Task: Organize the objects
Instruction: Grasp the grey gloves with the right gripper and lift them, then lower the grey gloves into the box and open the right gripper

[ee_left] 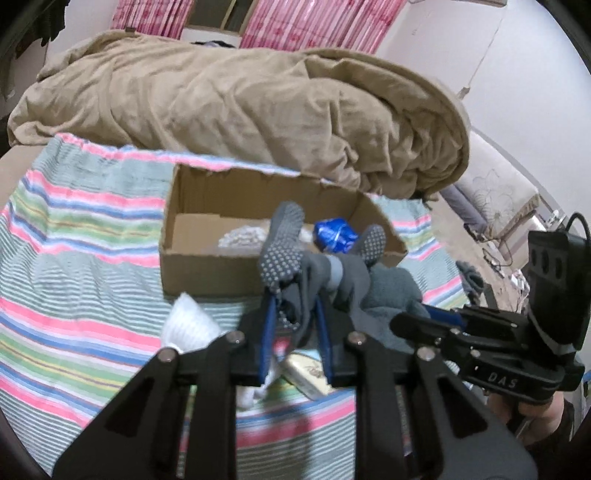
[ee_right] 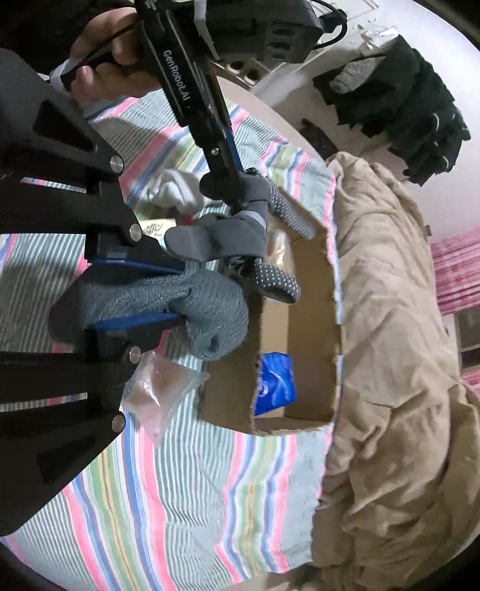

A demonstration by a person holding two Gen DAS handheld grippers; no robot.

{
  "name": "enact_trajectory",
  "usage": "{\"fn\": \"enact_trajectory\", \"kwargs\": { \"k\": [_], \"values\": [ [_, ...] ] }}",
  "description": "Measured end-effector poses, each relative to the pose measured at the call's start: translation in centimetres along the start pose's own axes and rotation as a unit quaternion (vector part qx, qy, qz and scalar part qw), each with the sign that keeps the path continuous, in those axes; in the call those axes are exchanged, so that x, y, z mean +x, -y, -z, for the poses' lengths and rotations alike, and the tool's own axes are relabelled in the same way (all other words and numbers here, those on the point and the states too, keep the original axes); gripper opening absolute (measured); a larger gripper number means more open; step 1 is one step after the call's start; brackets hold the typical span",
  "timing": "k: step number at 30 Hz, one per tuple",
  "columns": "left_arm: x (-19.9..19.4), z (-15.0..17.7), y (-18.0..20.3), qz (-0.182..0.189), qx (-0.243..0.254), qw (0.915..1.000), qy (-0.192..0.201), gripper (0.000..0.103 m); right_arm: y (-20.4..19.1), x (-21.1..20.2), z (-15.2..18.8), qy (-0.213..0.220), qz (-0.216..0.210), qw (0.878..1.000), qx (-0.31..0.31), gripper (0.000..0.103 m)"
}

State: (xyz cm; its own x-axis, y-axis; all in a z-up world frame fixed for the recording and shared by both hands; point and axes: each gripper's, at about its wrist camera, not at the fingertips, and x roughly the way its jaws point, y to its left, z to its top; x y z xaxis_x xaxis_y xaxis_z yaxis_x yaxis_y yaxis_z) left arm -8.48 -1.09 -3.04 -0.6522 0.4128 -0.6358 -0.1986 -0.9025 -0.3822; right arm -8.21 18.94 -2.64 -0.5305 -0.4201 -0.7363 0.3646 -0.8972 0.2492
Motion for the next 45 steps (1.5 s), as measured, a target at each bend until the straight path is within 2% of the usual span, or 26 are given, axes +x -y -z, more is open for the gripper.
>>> {"fn": "enact_trajectory", "kwargs": {
  "k": [10,21,29,33,45],
  "values": [
    [-4.0,-2.9,0.8,0.002,0.010,0.9988,0.049,0.021,0.0,-3.8,-1.9,0.041,-0.004,0.999,-0.001,0.020],
    [-4.5,-7.3,0.7,-0.011,0.033,0.9959,0.083,0.021,1.0,-5.3,-6.2,0.083,0.004,0.997,-0.008,0.020],
    [-1.0,-8.8,-1.1,-0.036,0.030,0.9974,0.055,0.021,1.7,-3.1,-8.6,0.081,0.006,0.997,-0.016,0.020],
    [1.5,-8.7,-2.4,-0.049,0.022,0.9982,0.027,0.021,2.1,-0.6,-9.3,0.064,0.012,0.998,-0.019,0.021],
    [6.2,-8.4,-5.0,-0.075,0.009,0.9971,-0.013,0.021,3.2,5.2,-10.1,0.028,0.019,0.999,-0.017,0.021]
  ]
}}
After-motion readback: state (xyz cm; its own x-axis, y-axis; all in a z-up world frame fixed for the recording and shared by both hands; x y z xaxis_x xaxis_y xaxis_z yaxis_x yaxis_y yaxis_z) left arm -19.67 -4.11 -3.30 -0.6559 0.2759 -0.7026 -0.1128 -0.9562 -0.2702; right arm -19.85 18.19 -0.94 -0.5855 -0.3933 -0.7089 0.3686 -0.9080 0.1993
